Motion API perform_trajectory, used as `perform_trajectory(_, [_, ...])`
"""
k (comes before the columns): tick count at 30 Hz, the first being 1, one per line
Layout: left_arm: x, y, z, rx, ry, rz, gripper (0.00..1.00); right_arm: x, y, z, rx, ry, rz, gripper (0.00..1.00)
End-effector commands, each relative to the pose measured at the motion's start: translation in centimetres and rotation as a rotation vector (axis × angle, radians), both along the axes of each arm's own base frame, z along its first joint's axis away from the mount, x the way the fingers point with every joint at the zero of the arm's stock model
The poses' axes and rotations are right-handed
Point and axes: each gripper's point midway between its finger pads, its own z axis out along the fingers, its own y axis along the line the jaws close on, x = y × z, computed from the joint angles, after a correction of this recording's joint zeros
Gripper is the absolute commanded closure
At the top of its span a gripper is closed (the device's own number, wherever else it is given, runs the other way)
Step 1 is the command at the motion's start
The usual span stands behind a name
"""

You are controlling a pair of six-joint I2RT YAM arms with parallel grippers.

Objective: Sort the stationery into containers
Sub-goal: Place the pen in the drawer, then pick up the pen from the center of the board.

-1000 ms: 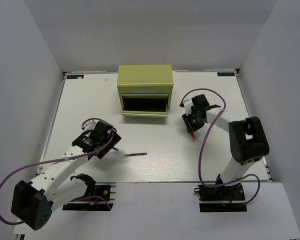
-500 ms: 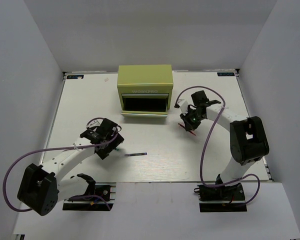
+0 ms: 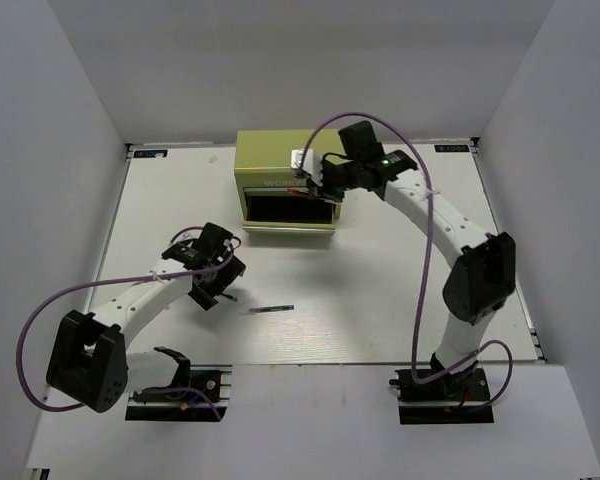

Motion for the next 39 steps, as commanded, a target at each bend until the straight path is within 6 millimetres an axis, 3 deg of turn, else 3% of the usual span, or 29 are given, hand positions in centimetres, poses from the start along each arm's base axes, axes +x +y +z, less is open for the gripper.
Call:
perform_trajectory(1, [0.7,0.3,0.8,-0.003,0.008,0.034,0.0,1.3,3.4,-1.7,-0.003,-0.001,0.039,1.0])
perform_trajectory(2, [0.7,0.3,0.8,-0.003,0.008,0.034,0.0,2.1,4.0,-2.5,-0.011,-0.001,0.016,1.0])
perform_trajectory(3, [0.6,0.6,0.7,0.001,0.016,0.045,0.0,2.6,4.8,-1.6,-0.003,-0.033,0.015,1.0])
perform_trajectory(7, [0.7,1.2,0.5,0.008,0.025,0.058,0.0,3.9,6.6,-4.0,-0.03,-0.011,0.001,0.99])
perform_trajectory(9, [0.4,1.3,0.2,0.015,0.035,0.049,0.0,4.7,6.7,-4.3,-0.034,-0.031,-0.023,0.84])
perform_trajectory(10, [0.5,1.7,0.0,0.027,0.041,0.061,0.0,4.9,6.7,-4.9,-0.041,-0.022,-0.033,0.68])
perform_trajectory(13, [0.7,1.9,-0.5,0.035,0.052,0.062,0.03,5.0,6.5,-4.5,-0.03,-0.025,-0.043,0.55])
perform_trajectory(15, [0.9,1.8,-0.6,0.035,0.052,0.062,0.04,4.3,6.5,-2.7,0.006,-0.035,-0.035,0.53])
perform_trajectory(16, [0.6,1.9,-1.2,0.042,0.07,0.062,0.07,3.8,6.1,-3.6,-0.002,-0.014,-0.037,0.52])
perform_trajectory(18, [0.8,2.1,-1.4,0.042,0.07,0.071,0.12,2.5,5.8,-1.9,0.036,-0.007,-0.031,0.52])
perform_trajectory(19, [0.7,2.1,-1.7,0.047,0.083,0.071,0.16,2.1,5.4,-2.4,0.039,0.012,-0.035,0.52])
perform_trajectory(20, [0.9,2.1,-1.6,0.048,0.076,0.061,0.18,1.1,5.0,-1.1,0.07,0.018,-0.051,0.52])
perform_trajectory(21, [0.8,2.1,-2.0,0.054,0.09,0.061,0.2,1.0,4.7,-0.8,0.083,0.012,-0.058,0.52])
perform_trajectory(22, [0.7,2.1,-2.2,0.057,0.098,0.061,0.24,0.3,4.3,-1.9,0.076,0.04,-0.066,0.52])
perform_trajectory(24, [1.0,2.0,-2.7,0.066,0.112,0.052,0.29,-1.1,3.4,-0.5,0.115,0.023,-0.071,0.52])
perform_trajectory(25, [1.0,2.3,-3.0,0.073,0.126,0.053,0.32,-2.4,2.6,-3.1,0.083,0.075,-0.075,0.52])
perform_trajectory(26, [1.3,2.2,-3.0,0.075,0.123,0.043,0.39,-3.1,2.0,-1.4,0.11,0.045,-0.076,0.52])
perform_trajectory(27, [1.4,2.2,-3.4,0.081,0.137,0.043,0.43,-3.4,2.0,-1.2,0.123,0.043,-0.079,0.52])
perform_trajectory(29, [1.5,2.0,-3.8,0.078,0.149,0.029,0.51,-4.9,1.0,-2.0,0.12,0.073,-0.093,0.52])
perform_trajectory(30, [1.9,1.6,-3.8,0.066,0.144,0.027,0.52,-5.1,0.7,-1.7,0.127,0.072,-0.1,0.52])
perform_trajectory(31, [1.8,1.9,-4.2,0.072,0.161,0.036,0.52,-5.9,0.2,-3.2,0.107,0.104,-0.104,0.52])
perform_trajectory(35, [1.7,2.1,-5.0,0.094,0.189,0.029,0.54,-7.6,-0.8,-4.3,0.11,0.151,-0.121,0.52])
perform_trajectory(39, [1.2,2.4,-5.7,0.117,0.236,0.01,0.77,-8.3,-1.5,-4.2,0.115,0.157,-0.137,0.52])
